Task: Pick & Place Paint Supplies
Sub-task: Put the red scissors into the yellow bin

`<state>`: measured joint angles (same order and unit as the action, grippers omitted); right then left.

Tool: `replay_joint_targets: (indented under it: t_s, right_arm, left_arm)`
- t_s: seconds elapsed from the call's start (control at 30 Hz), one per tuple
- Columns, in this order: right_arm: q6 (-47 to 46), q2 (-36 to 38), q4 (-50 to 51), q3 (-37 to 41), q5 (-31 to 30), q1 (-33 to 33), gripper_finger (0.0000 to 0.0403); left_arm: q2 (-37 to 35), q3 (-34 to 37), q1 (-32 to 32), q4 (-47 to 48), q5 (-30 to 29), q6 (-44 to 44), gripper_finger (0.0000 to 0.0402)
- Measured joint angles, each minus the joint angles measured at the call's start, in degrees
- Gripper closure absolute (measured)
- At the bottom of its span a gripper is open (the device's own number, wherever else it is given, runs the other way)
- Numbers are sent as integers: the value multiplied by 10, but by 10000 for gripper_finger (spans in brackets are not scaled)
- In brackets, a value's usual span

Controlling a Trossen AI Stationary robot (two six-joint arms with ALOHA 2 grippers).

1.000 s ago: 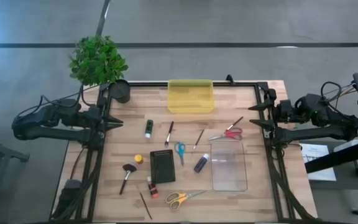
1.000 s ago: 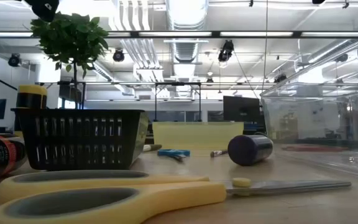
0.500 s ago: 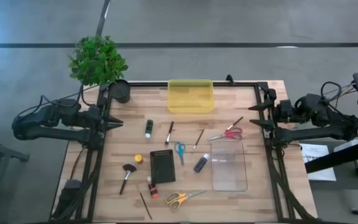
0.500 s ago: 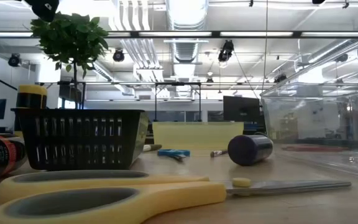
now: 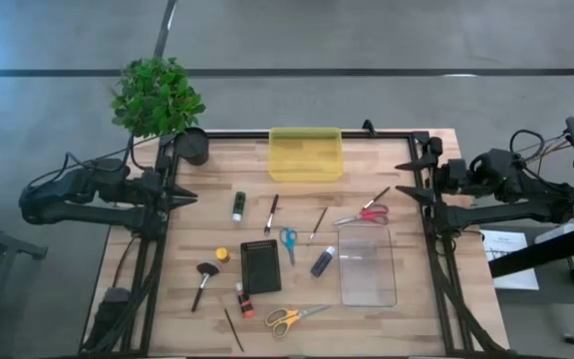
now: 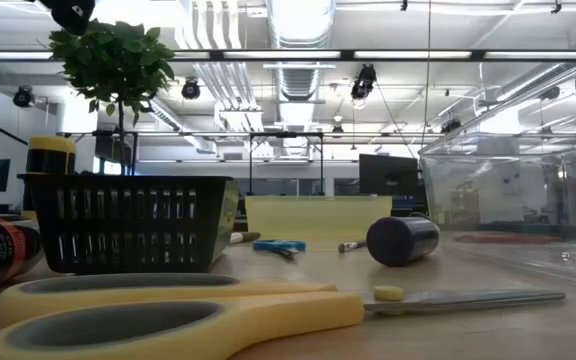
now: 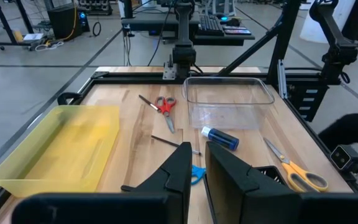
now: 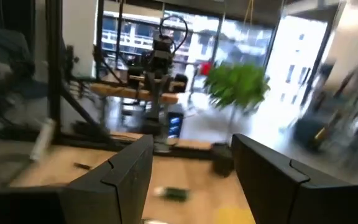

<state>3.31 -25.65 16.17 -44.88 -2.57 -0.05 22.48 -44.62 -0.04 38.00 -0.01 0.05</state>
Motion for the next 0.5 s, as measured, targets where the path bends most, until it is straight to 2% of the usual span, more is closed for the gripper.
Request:
replay_joint_targets:
  t_s: [0.1, 0.17, 0.23, 0.3, 0.43, 0.5]
  right_arm:
    - [-196, -10, 0, 0, 23, 0, 185]
    - [-276, -21, -8, 0, 24, 0, 185]
    - [-297, -29, -11, 0, 29, 1, 185]
    - [-303, -37, -18, 1, 60, 2, 185]
    - [-287, -49, -81, 1, 167, 2, 185]
    - [-267, -50, -120, 1, 229, 5, 185]
  left_arm:
    - [0, 0, 0, 0, 0, 0, 344]
    - [0, 0, 0, 0, 0, 0, 344]
    - [0, 0, 0, 0, 0, 0, 344]
    - [0, 0, 0, 0, 0, 0, 344]
    - [0, 0, 0, 0, -2, 0, 344]
    - [0, 0, 0, 0, -32, 0, 344]
